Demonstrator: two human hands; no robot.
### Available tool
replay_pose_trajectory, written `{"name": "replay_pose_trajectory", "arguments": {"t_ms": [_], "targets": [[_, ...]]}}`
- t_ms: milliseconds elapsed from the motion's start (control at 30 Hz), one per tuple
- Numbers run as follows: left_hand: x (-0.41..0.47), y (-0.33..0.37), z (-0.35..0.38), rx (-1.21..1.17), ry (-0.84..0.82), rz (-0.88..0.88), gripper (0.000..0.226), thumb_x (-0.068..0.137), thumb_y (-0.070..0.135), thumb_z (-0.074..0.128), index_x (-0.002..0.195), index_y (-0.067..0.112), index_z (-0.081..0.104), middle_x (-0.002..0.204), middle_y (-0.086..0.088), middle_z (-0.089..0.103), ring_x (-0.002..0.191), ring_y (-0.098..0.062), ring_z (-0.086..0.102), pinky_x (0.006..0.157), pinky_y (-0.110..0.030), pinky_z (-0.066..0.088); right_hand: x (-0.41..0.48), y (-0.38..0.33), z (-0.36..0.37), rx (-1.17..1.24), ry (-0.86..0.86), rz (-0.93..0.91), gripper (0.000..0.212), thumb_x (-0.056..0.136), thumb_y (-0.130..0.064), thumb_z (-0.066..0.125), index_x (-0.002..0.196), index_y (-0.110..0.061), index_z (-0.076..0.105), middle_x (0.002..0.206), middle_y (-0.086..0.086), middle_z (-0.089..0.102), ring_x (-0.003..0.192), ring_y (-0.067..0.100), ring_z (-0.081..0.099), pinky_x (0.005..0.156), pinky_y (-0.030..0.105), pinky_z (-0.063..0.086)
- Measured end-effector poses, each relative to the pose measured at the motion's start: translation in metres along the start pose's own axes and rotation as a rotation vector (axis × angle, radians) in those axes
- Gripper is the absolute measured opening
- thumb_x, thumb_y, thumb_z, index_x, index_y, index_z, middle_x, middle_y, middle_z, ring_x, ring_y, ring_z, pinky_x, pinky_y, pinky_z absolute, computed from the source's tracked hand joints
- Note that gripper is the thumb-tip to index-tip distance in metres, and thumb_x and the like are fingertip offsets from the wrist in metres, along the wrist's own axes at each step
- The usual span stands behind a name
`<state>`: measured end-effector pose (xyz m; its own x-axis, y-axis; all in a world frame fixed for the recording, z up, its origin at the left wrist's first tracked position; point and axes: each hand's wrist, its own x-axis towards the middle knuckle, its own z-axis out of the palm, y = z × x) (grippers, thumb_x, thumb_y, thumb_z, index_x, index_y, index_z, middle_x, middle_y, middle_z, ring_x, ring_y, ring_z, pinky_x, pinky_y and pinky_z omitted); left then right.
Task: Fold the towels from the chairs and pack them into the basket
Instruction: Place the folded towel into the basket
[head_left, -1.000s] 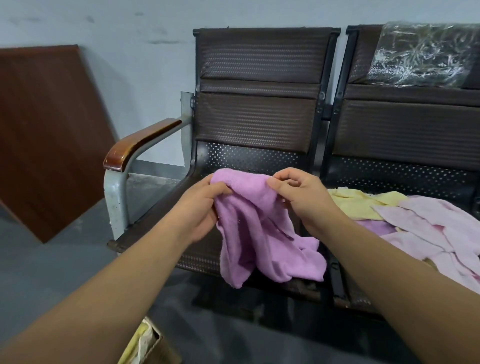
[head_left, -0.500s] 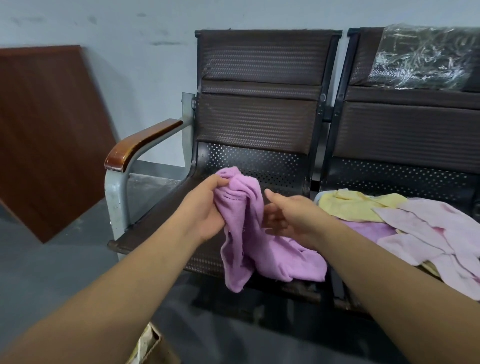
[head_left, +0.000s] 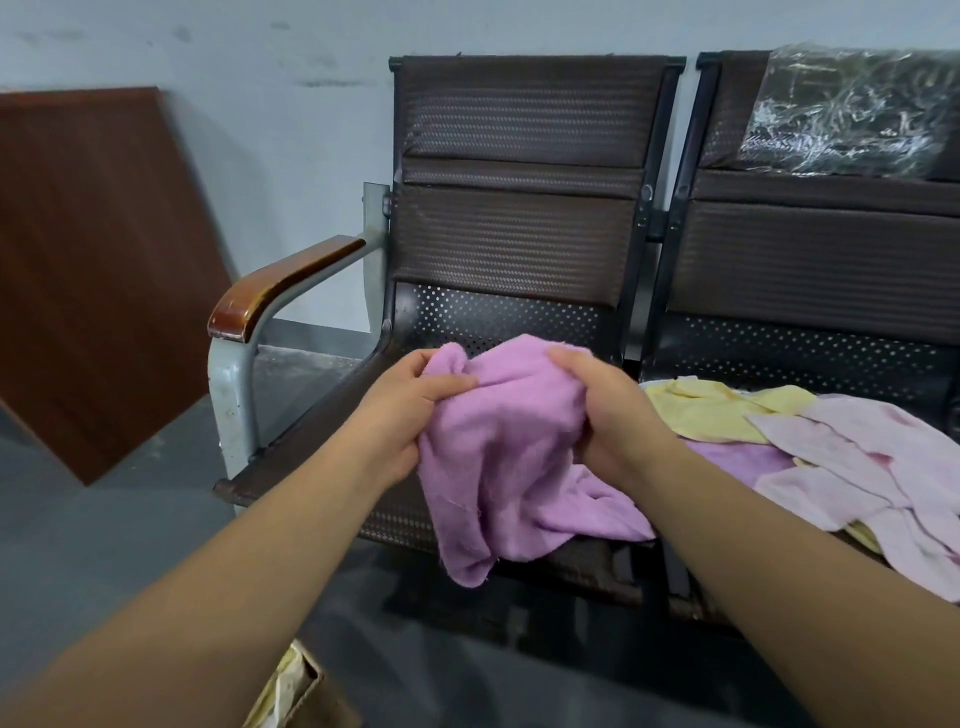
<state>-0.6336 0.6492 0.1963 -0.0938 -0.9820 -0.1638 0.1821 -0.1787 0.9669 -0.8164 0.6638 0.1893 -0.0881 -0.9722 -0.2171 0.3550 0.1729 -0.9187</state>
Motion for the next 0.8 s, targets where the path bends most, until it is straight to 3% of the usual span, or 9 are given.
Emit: {"name": "replay_pose_trajectory", "arguments": {"t_ms": [67, 200, 300, 367, 467, 567, 700, 733, 800], "targets": [[0.005, 0.003, -0.008, -0.010, 0.105, 0.008, 0.022, 0.086, -0.006, 0.065, 0.098, 0.012, 0.063, 0.096, -0.011, 0.068, 0.082, -0.020, 0.063, 0.072, -0.032, 0.054, 0.000, -0.007, -0.007, 0.176, -0.019, 0.053, 0.050, 0.077, -0.038, 0.071, 0.109, 0.000, 0.070, 0.113, 0.018, 0.071, 0.110, 0.033, 0.067, 0.105, 0.046, 0.048], [0.010, 0.008, -0.024, 0.109, 0.172, 0.068, 0.022, 0.090, 0.000, 0.064, 0.105, 0.016, 0.067, 0.113, -0.007, 0.064, 0.096, -0.019, 0.060, 0.080, -0.031, 0.051, -0.010, -0.017, -0.018, 0.304, -0.079, 0.141, 0.026, 0.089, -0.028, 0.064, 0.097, -0.004, 0.067, 0.094, 0.012, 0.070, 0.091, 0.028, 0.068, 0.095, 0.039, 0.052], [0.008, 0.009, -0.034, 0.885, 0.190, 0.351, 0.021, 0.096, 0.013, 0.060, 0.112, 0.023, 0.068, 0.108, 0.008, 0.065, 0.099, -0.013, 0.058, 0.087, -0.028, 0.044, -0.012, -0.019, -0.020, 0.324, -0.056, 0.138, 0.023, 0.087, -0.024, 0.064, 0.103, -0.006, 0.063, 0.097, 0.011, 0.066, 0.092, 0.027, 0.065, 0.094, 0.037, 0.051], [0.008, 0.011, -0.039, 1.118, 0.181, 0.415, 0.017, 0.100, 0.018, 0.054, 0.107, 0.025, 0.068, 0.098, 0.008, 0.065, 0.091, -0.012, 0.058, 0.081, -0.027, 0.042, -0.011, -0.021, -0.024, 0.379, -0.056, 0.122, 0.015, 0.090, -0.019, 0.060, 0.093, -0.005, 0.061, 0.086, 0.011, 0.063, 0.086, 0.027, 0.063, 0.087, 0.038, 0.052], [0.013, 0.012, -0.049, 0.997, 0.220, 0.335, 0.025, 0.104, 0.030, 0.047, 0.092, 0.016, 0.064, 0.085, 0.000, 0.066, 0.082, -0.016, 0.059, 0.068, -0.030, 0.041, -0.004, -0.023, -0.036, 0.416, -0.007, 0.124, 0.015, 0.091, -0.013, 0.060, 0.101, -0.003, 0.056, 0.089, 0.016, 0.060, 0.093, 0.031, 0.062, 0.090, 0.044, 0.054], [0.016, 0.016, -0.057, 0.596, 0.291, 0.135, 0.038, 0.101, 0.043, 0.051, 0.091, 0.010, 0.066, 0.086, -0.011, 0.070, 0.084, -0.027, 0.063, 0.080, -0.042, 0.051, -0.002, -0.023, -0.046, 0.115, -0.058, 0.334, 0.046, 0.080, -0.014, 0.070, 0.124, -0.006, 0.060, 0.101, 0.017, 0.064, 0.090, 0.028, 0.064, 0.091, 0.042, 0.054], [0.013, 0.024, -0.063, 0.198, -0.015, -0.114, 0.049, 0.081, 0.042, 0.078, 0.114, 0.008, 0.065, 0.103, -0.012, 0.072, 0.100, -0.028, 0.068, 0.088, -0.041, 0.055, -0.006, -0.023, -0.055, -0.135, -0.216, 0.414, 0.046, 0.081, 0.000, 0.064, 0.126, -0.007, 0.065, 0.115, 0.017, 0.067, 0.103, 0.028, 0.064, 0.095, 0.041, 0.053], [0.010, 0.027, -0.066, 0.294, -0.125, -0.096, 0.059, 0.076, 0.036, 0.084, 0.125, 0.013, 0.062, 0.117, -0.013, 0.068, 0.109, -0.028, 0.066, 0.096, -0.042, 0.053, -0.006, -0.024, -0.054, -0.102, -0.219, 0.374, 0.043, 0.082, 0.003, 0.062, 0.124, -0.006, 0.065, 0.113, 0.018, 0.067, 0.101, 0.027, 0.065, 0.093, 0.040, 0.054], [0.003, 0.033, -0.069, 0.847, -0.284, 0.054, 0.065, 0.076, 0.018, 0.084, 0.135, 0.026, 0.059, 0.132, -0.001, 0.059, 0.120, -0.019, 0.058, 0.106, -0.039, 0.046, -0.006, -0.027, -0.051, -0.058, -0.141, 0.267, 0.031, 0.088, 0.007, 0.059, 0.116, -0.002, 0.067, 0.106, 0.018, 0.068, 0.096, 0.026, 0.064, 0.090, 0.037, 0.054]]}}
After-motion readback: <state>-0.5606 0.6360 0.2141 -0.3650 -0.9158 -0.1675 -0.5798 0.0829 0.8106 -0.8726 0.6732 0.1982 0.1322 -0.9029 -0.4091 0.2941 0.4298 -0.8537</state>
